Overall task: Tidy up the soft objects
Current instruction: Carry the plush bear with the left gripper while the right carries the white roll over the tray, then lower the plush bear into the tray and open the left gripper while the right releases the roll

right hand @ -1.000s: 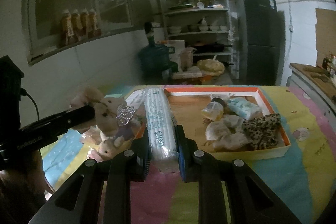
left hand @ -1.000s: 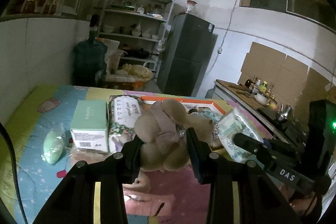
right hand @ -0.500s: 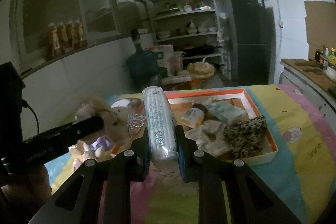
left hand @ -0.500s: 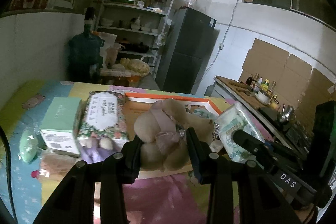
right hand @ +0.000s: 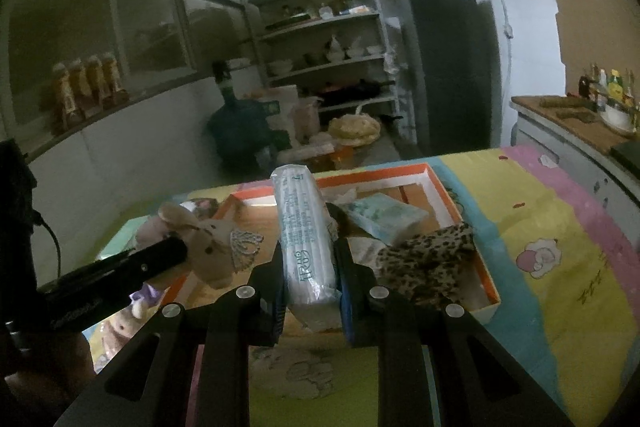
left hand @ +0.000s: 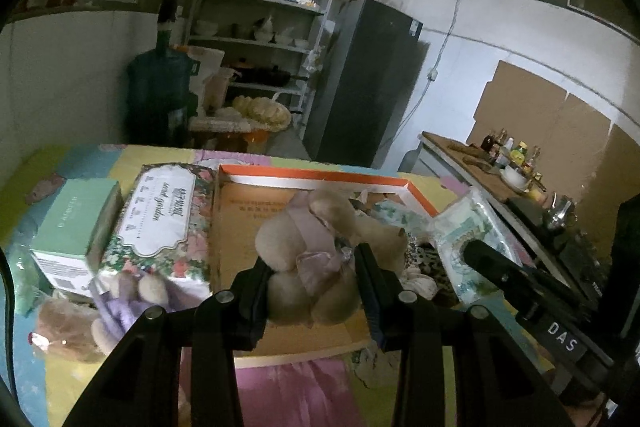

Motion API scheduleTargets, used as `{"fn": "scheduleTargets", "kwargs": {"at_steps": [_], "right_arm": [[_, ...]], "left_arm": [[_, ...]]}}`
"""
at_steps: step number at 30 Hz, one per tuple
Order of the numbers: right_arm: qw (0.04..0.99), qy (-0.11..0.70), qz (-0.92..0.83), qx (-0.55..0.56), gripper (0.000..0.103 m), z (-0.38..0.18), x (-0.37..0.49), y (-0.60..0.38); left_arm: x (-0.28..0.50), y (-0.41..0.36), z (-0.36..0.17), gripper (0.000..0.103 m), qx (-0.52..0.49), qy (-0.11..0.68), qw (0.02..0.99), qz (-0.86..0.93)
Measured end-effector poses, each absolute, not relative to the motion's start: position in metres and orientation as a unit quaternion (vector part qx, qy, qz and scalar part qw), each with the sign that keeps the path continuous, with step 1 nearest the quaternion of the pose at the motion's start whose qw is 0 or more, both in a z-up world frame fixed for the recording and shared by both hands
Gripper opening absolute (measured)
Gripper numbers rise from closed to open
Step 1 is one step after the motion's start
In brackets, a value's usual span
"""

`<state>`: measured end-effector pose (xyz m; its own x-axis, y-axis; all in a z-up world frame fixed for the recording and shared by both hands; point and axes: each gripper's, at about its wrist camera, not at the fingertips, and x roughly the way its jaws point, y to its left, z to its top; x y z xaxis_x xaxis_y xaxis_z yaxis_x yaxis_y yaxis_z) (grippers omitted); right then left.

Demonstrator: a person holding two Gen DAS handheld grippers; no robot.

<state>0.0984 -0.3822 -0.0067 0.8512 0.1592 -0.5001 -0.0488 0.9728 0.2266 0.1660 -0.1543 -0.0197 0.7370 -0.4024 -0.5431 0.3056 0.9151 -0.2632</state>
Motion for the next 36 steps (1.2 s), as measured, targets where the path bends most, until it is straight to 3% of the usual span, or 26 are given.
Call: {"fn": "scheduleTargets", "kwargs": {"at_steps": [36], "right_arm": [[0.94,0.327,0.011,0.098,0.022,-0.044,0.153,-0.409]], "left_arm": [[0.214,-0.188,-0.059,0.04,-0.052,0.374,0.912,-0.16]]}}
